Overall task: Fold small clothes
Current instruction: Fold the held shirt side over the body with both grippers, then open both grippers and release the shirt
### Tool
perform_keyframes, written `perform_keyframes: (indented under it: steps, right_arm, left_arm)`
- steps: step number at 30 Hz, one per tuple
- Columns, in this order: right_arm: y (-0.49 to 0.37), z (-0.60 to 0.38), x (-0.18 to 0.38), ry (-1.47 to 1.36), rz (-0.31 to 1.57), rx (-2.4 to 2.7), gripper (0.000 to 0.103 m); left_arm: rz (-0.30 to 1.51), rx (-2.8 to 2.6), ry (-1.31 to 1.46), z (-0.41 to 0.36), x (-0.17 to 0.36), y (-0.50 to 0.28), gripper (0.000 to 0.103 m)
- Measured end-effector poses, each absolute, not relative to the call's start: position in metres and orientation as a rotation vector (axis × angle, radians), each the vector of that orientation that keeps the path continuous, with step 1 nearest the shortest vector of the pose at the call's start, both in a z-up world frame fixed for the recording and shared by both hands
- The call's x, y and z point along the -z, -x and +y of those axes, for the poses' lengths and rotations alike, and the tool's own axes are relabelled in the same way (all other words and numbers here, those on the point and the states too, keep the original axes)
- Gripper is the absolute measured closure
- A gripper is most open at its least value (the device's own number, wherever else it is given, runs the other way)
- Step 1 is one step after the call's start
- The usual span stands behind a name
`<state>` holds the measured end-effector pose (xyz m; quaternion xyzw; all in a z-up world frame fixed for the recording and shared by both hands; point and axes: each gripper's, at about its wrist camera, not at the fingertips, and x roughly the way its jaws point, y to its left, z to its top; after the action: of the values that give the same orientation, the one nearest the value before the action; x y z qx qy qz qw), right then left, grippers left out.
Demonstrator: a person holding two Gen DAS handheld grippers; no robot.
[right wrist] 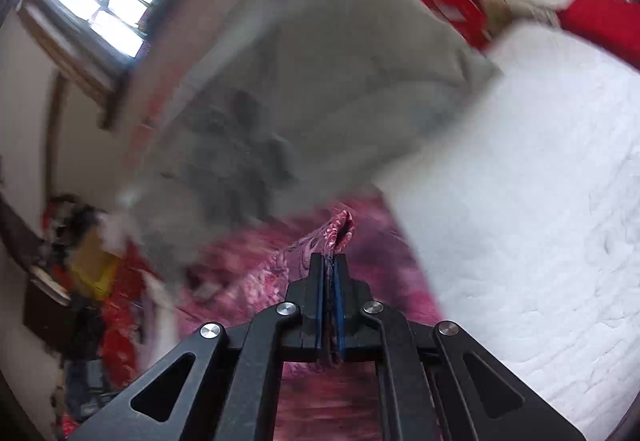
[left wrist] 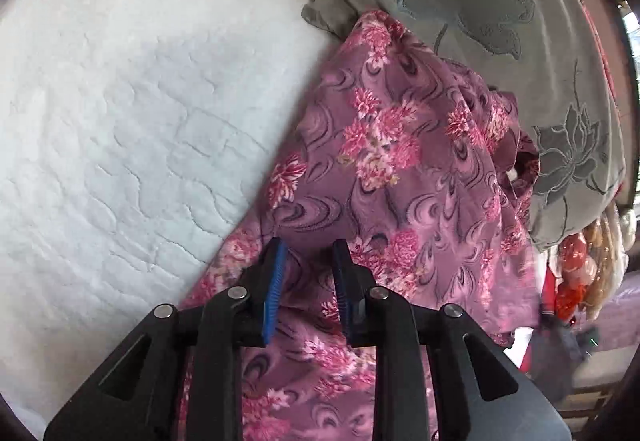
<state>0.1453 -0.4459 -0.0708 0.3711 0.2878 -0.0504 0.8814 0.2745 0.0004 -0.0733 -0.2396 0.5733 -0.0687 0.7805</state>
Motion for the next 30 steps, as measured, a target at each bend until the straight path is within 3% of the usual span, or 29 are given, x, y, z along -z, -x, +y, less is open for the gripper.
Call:
perform_keyframes:
  steps: [2, 3, 5, 7, 8, 9, 11, 13, 15, 24, 30]
  right_arm:
    - [-0.161, -0.446, 0.102, -0.739, 0.769, 0.160, 0.098]
    - [-0.160, -0.446, 0.107, -0.736, 0.781, 0.152, 0.100]
    - [-0.149, -0.447, 0.093, -0.717, 0.755, 0.194, 0.089]
    - [-0.136, -0.445, 0.073, -0.730, 0.694, 0.167, 0.089]
    - [-0.130, -0.443, 0.064, -0.734, 0.661, 0.122, 0.088]
    - [-0.124, -0.437, 0.056, -0.716, 0.641, 0.089, 0.082]
    - [-0.124, -0.425, 0.053, -0.678, 0.650, 0.045, 0.067]
    - [-0.137, -0.411, 0.069, -0.633, 0.760, 0.020, 0.061]
    - [-0.151, -0.404, 0.098, -0.616, 0.921, 0.028, 0.062]
    - [-0.173, -0.367, 0.038, -0.548, 0.714, -0.077, 0.060]
    - [-0.230, -0.313, 0.040, -0.377, 0.780, -0.096, 0.060]
  left_arm:
    - [1.233, 0.164, 0.508, 0.003, 0.070, -0.272, 0.082]
    - [1.247, 0.168, 0.500, 0.004, 0.066, -0.271, 0.082]
    - [1.244, 0.176, 0.486, 0.003, 0.056, -0.268, 0.082]
    - [1.210, 0.209, 0.460, -0.003, 0.042, -0.263, 0.081]
    - [1.188, 0.228, 0.438, -0.011, 0.035, -0.259, 0.077]
    - [1.180, 0.234, 0.417, -0.018, 0.033, -0.257, 0.064]
    - [1.185, 0.222, 0.362, -0.030, 0.038, -0.256, 0.051]
    - [1.262, 0.187, 0.276, -0.044, 0.062, -0.260, 0.051]
    - [1.257, 0.196, 0.254, -0.043, 0.069, -0.257, 0.051]
    - [1.180, 0.245, 0.349, -0.032, 0.038, -0.274, 0.051]
    - [1.219, 0.197, 0.307, -0.037, 0.057, -0.294, 0.051]
